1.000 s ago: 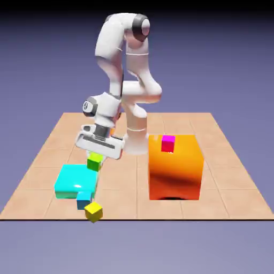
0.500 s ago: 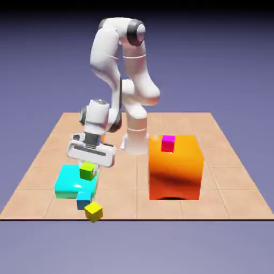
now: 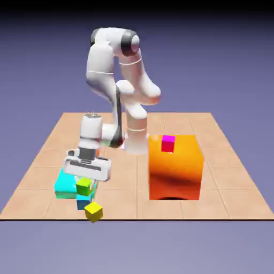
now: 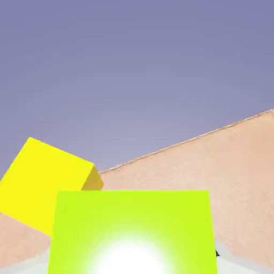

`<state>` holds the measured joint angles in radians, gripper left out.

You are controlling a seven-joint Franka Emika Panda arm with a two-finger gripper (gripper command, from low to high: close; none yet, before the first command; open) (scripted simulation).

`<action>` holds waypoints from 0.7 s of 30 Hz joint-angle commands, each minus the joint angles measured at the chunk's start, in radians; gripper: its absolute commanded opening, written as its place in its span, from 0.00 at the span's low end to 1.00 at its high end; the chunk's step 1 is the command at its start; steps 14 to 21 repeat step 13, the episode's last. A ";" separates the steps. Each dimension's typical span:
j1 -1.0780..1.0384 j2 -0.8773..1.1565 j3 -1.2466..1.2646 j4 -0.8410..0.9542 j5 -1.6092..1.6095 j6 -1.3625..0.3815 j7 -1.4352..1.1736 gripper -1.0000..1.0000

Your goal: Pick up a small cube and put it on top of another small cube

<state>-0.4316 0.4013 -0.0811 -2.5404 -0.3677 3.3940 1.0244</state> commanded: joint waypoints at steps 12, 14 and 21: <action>-0.362 -0.212 0.295 -0.065 -0.344 -0.152 0.255 1.00; -0.390 -0.228 0.317 -0.070 -0.370 -0.164 0.275 1.00; -0.390 -0.228 0.317 -0.070 -0.370 -0.164 0.275 1.00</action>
